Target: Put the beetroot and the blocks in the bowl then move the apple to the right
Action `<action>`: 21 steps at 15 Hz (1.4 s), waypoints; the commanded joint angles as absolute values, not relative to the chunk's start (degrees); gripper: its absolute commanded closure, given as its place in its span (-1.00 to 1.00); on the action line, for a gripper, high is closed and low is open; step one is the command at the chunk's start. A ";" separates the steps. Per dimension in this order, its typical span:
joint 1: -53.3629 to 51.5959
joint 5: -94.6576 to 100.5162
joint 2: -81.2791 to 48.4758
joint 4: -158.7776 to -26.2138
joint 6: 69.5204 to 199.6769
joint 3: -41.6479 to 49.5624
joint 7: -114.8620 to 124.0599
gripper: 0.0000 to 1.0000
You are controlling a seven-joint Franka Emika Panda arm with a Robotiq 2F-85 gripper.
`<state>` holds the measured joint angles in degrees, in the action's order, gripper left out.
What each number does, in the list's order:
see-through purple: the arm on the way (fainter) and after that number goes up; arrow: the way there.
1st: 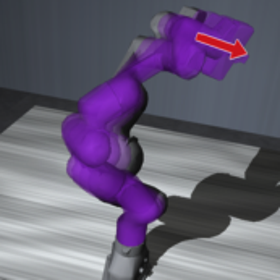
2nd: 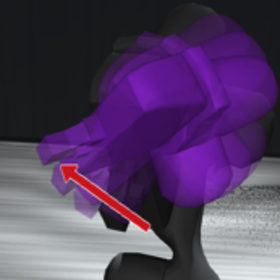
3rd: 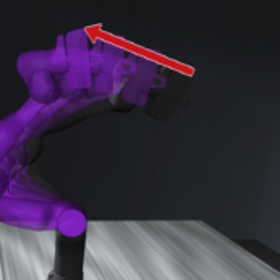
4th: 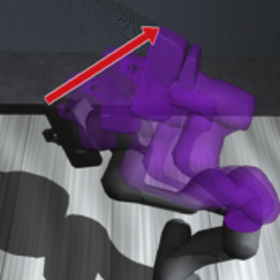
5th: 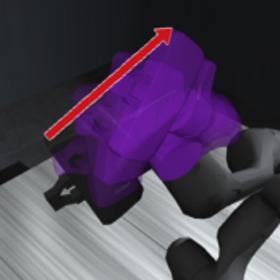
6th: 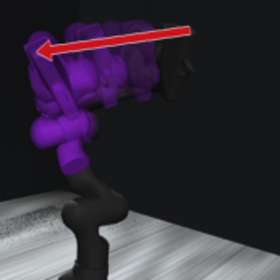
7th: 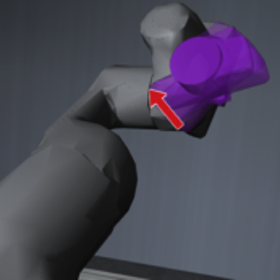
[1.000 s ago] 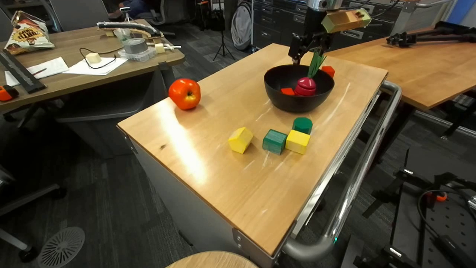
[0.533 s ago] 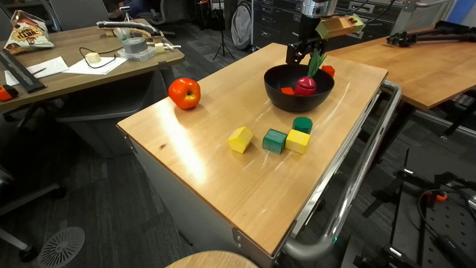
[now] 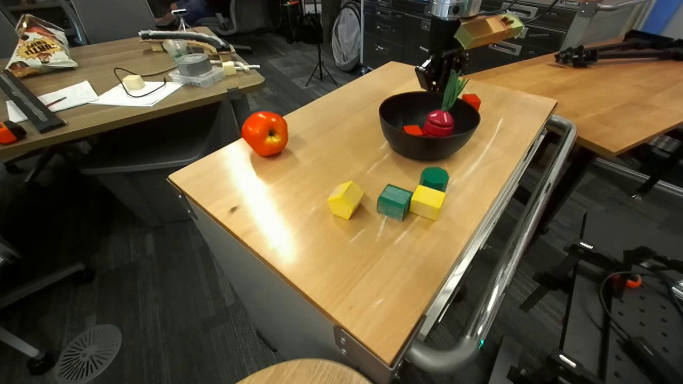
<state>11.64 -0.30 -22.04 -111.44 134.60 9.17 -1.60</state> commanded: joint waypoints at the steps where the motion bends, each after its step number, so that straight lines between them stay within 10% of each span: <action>1: 11.42 1.88 -21.34 -110.85 132.01 10.19 -1.24 1.00; 2: 11.47 1.86 -21.11 -110.75 131.71 10.28 -1.04 1.00; 3: 11.52 1.97 -20.77 -110.60 131.10 10.42 -1.03 0.48; 14: 11.35 1.01 -15.87 -113.26 128.43 12.12 7.56 -1.00; 21: 11.89 -4.56 -16.18 -115.62 125.01 11.91 14.10 -1.00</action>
